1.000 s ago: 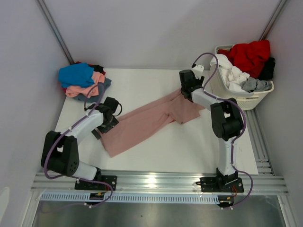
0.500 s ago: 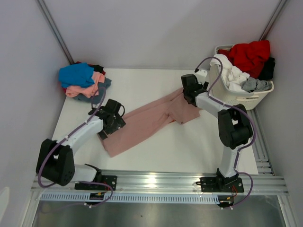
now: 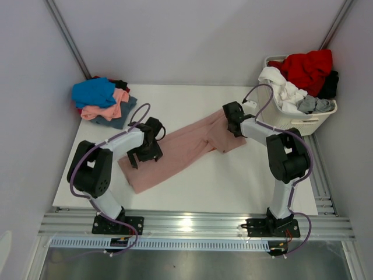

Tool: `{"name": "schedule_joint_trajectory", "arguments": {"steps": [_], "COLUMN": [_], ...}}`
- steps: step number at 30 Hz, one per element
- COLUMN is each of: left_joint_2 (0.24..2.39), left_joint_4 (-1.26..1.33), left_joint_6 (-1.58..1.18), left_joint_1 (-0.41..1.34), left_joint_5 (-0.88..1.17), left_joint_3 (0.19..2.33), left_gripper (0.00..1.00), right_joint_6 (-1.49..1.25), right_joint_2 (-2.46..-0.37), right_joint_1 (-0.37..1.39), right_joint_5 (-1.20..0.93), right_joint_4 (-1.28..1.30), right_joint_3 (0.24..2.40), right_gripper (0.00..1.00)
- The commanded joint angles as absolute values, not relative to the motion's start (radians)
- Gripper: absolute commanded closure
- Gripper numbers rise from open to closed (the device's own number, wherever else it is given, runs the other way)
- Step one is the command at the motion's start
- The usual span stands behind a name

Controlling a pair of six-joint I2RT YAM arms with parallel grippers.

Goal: Fold and stack the t-shirts
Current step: Fold the other side of the tshirt into a rectangle

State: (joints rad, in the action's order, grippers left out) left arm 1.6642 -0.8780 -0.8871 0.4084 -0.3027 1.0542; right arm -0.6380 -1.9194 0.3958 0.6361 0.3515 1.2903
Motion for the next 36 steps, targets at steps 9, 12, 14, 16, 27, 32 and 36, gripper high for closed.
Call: {"name": "schedule_joint_trajectory", "arguments": {"steps": [9, 12, 14, 16, 27, 32, 36], "left_joint_2": [1.752, 1.746, 1.737, 1.715, 1.638, 1.626, 1.657], "left_joint_4": [-0.957, -0.953, -0.937, -0.904, -0.831, -0.819, -0.833], "left_joint_6": [-0.851, -0.839, -0.828, -0.821, -0.811, -0.844, -0.876], "left_joint_1": [0.411, 0.411, 0.411, 0.411, 0.445, 0.523, 0.624], "left_joint_5": [-0.318, -0.296, -0.278, -0.230, -0.094, -0.045, -0.008], "left_joint_3": [1.154, 1.123, 1.088, 1.065, 0.928, 0.893, 0.933], "left_gripper": [0.16, 0.29, 0.38, 0.58, 0.99, 0.99, 0.99], "right_joint_6": [-0.649, -0.649, -0.649, -0.649, -0.623, -0.609, -0.606], "right_joint_2": [-2.022, -2.039, -2.042, -2.043, -2.140, -2.253, -2.365], "right_joint_1": [0.374, 0.367, 0.361, 0.353, 0.307, 0.291, 0.290], "right_joint_5": [0.442, 0.404, 0.390, 0.370, 0.314, 0.266, 0.223], "right_joint_4": [0.341, 0.341, 0.336, 0.334, 0.417, 0.482, 0.554], "right_joint_3": [1.359, 1.373, 1.376, 1.381, 1.548, 1.733, 1.922], "right_gripper": [0.65, 0.74, 0.80, 0.89, 0.98, 0.99, 1.00]}}
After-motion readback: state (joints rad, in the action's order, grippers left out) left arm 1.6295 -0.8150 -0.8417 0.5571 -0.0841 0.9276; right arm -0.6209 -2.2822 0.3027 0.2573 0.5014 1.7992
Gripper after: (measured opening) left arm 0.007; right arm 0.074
